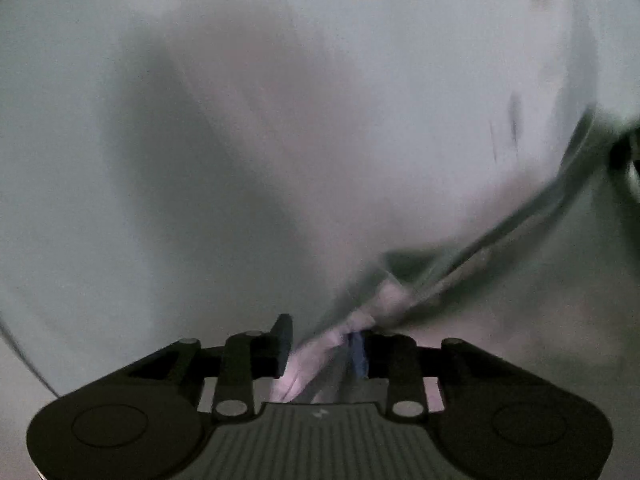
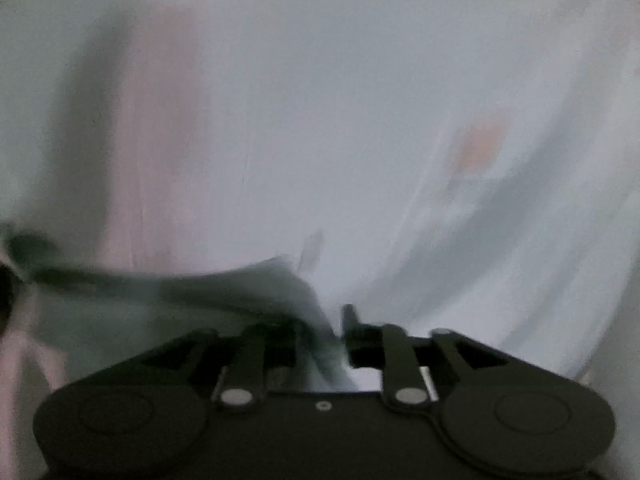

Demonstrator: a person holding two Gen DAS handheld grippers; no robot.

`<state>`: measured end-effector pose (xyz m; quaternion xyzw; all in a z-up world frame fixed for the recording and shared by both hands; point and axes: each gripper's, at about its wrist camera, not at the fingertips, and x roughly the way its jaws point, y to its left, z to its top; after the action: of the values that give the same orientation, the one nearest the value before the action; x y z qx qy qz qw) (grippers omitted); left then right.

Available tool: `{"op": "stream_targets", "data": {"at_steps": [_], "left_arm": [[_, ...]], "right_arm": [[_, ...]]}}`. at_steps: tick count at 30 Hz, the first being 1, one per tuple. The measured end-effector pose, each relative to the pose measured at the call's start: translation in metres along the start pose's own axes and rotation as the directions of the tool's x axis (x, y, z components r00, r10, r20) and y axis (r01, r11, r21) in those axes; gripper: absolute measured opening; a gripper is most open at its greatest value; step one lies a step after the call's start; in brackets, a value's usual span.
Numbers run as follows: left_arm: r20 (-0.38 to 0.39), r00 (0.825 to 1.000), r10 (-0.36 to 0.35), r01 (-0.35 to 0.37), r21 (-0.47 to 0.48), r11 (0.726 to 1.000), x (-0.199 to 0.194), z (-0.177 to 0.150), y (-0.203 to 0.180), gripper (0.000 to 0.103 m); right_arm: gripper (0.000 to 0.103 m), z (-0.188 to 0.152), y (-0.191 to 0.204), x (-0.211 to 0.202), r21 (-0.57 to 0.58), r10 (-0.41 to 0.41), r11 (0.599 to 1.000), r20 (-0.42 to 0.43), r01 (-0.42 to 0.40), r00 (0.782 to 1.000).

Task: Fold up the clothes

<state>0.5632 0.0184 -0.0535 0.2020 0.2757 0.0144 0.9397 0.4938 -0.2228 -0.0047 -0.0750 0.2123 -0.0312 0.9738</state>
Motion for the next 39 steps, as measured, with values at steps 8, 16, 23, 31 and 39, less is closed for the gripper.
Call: {"op": "stream_targets", "data": {"at_steps": [8,16,23,31,39], "left_arm": [[-0.246,0.949,-0.199,0.183,-0.086,0.979,0.007,-0.128,0.002,0.070],[-0.415,0.869,-0.270,0.236,-0.133,0.963,-0.070,-0.179,-0.003,0.070],[-0.359,0.915,-0.186,0.138,-0.155,0.978,-0.137,-0.160,-0.033,0.075],[-0.370,0.926,-0.077,0.019,-0.157,0.987,-0.216,-0.148,-0.077,0.077],[-0.457,0.883,-0.103,-0.039,-0.291,0.956,-0.216,-0.163,-0.062,0.077]], "right_arm": [[0.055,-0.139,-0.022,0.001,0.121,0.050,0.993,-0.323,-0.011,0.945],[0.055,-0.245,-0.088,-0.069,0.314,0.006,0.929,-0.542,0.196,0.840],[0.064,-0.241,-0.111,-0.034,0.400,0.068,0.910,-0.410,0.112,0.909],[0.004,-0.212,-0.152,-0.030,0.310,0.070,0.951,-0.273,0.019,0.959],[0.012,-0.170,-0.240,0.037,0.088,-0.150,0.979,-0.296,0.184,0.943]]}}
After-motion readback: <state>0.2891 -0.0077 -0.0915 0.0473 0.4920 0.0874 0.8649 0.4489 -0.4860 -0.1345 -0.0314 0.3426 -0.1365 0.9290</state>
